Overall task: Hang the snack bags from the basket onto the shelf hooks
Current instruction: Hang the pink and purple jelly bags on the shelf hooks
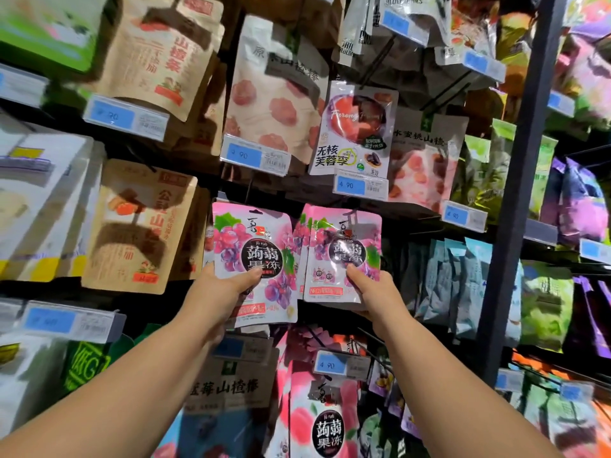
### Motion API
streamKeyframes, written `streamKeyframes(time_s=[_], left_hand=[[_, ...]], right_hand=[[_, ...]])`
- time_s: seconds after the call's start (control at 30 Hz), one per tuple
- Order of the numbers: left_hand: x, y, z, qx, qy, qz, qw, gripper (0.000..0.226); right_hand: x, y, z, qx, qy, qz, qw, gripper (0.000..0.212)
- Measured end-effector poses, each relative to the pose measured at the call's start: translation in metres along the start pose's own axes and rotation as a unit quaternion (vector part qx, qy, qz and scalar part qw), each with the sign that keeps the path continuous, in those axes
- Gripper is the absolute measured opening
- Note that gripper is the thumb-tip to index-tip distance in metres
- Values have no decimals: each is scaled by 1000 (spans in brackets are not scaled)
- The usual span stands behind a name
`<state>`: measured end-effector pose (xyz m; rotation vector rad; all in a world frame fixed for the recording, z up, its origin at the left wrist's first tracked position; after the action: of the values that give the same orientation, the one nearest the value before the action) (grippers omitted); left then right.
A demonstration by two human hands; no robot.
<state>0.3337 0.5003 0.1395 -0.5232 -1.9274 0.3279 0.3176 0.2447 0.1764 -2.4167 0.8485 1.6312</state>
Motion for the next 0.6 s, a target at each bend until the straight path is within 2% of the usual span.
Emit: streamKeyframes(time_s=[0.03, 0.1, 0.13, 0.17, 0.23, 0.27, 0.33, 0.37, 0.43, 0.5, 0.6], left_hand=[[2, -1, 1, 0, 0, 1, 1000, 94], [5, -5, 4, -11, 4, 8, 1000, 96], [6, -8, 6, -15, 4, 14, 1000, 85], [8, -12, 10, -23, -1, 19, 1000, 66], [7, -17, 11, -33, -1, 25, 999, 35], [5, -20, 10, -36, 1, 28, 999, 27], [4, -27, 11, -49, 2, 42, 998, 18], [4, -31, 12, -58, 2, 47, 997, 16], [4, -40, 13, -77, 3, 48, 996, 11], [5, -51, 14, -94, 5, 40, 995, 9], [6, -67, 15, -116, 16, 30, 993, 18]], right_hand=[[2, -1, -1, 5, -5, 8, 1000, 68], [1, -2, 6, 21, -1, 34, 999, 48], [0, -2, 10, 35, 2, 59, 998, 41], [3, 0, 10, 56, 1, 99, 994, 42], [-1, 4, 21, 120, 11, 191, 974, 59], [-4, 5, 27, 152, 36, 228, 961, 63], [-12, 6, 42, 180, 107, 268, 940, 50], [-16, 6, 48, 170, 139, 266, 939, 37], [-22, 3, 57, 90, 168, 180, 965, 20], [-26, 0, 64, -12, 151, 83, 985, 16], [-22, 0, 67, -113, 123, 46, 985, 20]])
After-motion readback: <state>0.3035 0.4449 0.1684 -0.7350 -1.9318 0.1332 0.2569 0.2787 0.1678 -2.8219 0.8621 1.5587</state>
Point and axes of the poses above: each hand's wrist, its own z-axis away from the middle knuckle, its own y-axis out of the back of the hand, x = y × z, the point moved 1 cm from there along -z, towards the middle knuckle, and after that the axes turned 7 degrees about z, right-handed, at the moved point
